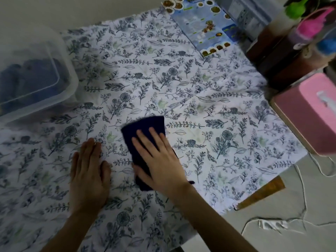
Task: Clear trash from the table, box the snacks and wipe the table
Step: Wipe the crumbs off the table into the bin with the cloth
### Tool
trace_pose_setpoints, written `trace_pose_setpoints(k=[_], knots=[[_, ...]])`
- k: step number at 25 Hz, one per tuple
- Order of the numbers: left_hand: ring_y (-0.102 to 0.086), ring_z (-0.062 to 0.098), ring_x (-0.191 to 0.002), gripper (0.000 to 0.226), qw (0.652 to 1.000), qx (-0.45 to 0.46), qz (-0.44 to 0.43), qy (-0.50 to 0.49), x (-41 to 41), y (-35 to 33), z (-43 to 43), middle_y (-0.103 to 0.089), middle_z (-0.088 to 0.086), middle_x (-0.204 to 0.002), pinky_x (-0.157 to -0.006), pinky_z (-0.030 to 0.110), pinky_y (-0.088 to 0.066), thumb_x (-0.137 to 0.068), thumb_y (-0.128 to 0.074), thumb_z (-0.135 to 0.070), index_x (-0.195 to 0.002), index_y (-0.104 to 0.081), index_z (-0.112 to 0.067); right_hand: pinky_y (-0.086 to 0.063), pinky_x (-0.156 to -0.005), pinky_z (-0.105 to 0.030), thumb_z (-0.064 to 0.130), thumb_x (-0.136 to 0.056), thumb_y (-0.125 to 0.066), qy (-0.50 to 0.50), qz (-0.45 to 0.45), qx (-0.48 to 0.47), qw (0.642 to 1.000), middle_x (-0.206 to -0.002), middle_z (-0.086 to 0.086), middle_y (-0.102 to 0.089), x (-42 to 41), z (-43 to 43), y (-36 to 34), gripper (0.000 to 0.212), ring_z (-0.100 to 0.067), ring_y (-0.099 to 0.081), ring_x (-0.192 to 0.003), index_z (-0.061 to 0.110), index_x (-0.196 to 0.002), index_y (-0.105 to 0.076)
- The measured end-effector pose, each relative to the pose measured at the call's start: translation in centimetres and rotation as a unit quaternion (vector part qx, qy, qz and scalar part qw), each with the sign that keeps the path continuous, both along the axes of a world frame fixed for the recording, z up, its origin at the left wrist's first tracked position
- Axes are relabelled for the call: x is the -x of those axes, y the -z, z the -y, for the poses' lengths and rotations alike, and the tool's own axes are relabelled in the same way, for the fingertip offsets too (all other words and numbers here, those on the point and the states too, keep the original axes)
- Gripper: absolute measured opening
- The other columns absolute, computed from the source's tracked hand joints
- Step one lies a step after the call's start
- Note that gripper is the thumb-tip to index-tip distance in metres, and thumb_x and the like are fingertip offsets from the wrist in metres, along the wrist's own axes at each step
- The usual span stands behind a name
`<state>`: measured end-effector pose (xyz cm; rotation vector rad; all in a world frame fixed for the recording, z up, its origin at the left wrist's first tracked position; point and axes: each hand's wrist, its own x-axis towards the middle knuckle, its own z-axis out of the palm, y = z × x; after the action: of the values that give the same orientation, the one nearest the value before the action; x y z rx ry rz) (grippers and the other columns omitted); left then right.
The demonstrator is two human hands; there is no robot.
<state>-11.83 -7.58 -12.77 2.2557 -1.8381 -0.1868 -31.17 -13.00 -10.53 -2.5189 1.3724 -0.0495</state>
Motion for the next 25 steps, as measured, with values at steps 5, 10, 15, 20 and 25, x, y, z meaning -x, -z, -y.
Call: trace_pose_setpoints(k=[5, 10, 15, 20, 25], knots=[[-0.020, 0.021, -0.147, 0.054, 1.000, -0.009, -0.005, -0.006, 0.2, -0.3, 0.0, -0.029, 0.011, -0.155, -0.122, 0.041, -0.012, -0.095, -0.030, -0.030, -0.143, -0.034, -0.007, -0.012, -0.120, -0.047, 0.055, -0.095, -0.029, -0.018, -0.032, -0.008, 0.999, -0.159, 0.002, -0.016, 10.3, -3.2, 0.3, 0.066, -0.019, -0.002, -0.148, 0.021, -0.150, -0.018], [-0.017, 0.019, -0.147, 0.054, 1.000, -0.022, -0.011, -0.018, 0.0, -0.4, 0.0, -0.026, 0.008, -0.157, -0.123, 0.042, -0.011, -0.095, -0.029, -0.030, -0.145, -0.031, -0.010, -0.005, -0.120, -0.044, 0.057, -0.091, -0.021, 0.159, -0.048, 0.001, 0.986, -0.159, -0.006, -0.014, 19.2, 2.8, -0.7, 0.072, -0.022, -0.005, -0.147, 0.018, -0.151, -0.014], [-0.014, 0.020, -0.148, 0.056, 1.000, -0.017, -0.010, -0.015, -0.1, 0.0, 0.0, -0.023, 0.008, -0.158, -0.122, 0.044, -0.014, -0.096, -0.025, -0.033, -0.146, -0.029, -0.009, -0.004, -0.118, -0.052, 0.067, -0.086, -0.013, 0.334, -0.046, 0.042, 0.941, -0.160, -0.007, -0.010, 14.8, 11.8, 0.6, 0.085, -0.031, -0.004, -0.147, 0.012, -0.151, -0.009], [-0.013, 0.020, -0.149, 0.055, 1.000, -0.013, -0.010, -0.008, -0.2, 0.0, 0.0, -0.024, 0.009, -0.158, -0.122, 0.045, -0.014, -0.097, -0.026, -0.032, -0.146, -0.029, -0.008, -0.003, -0.119, -0.053, 0.066, -0.092, -0.012, 0.251, -0.029, 0.052, 0.966, -0.160, -0.006, -0.009, 2.9, 11.4, 1.0, 0.079, -0.034, -0.001, -0.147, 0.014, -0.151, -0.006], [-0.016, 0.020, -0.148, 0.052, 1.000, -0.009, -0.011, -0.004, 0.1, -0.3, -0.1, -0.026, 0.008, -0.157, -0.123, 0.042, -0.011, -0.097, -0.027, -0.028, -0.145, -0.031, -0.007, -0.002, -0.119, -0.050, 0.061, -0.096, -0.014, 0.031, -0.010, 0.007, 0.999, -0.161, -0.003, -0.005, -2.9, 1.2, -0.1, 0.073, -0.030, 0.007, -0.147, 0.014, -0.151, -0.005]])
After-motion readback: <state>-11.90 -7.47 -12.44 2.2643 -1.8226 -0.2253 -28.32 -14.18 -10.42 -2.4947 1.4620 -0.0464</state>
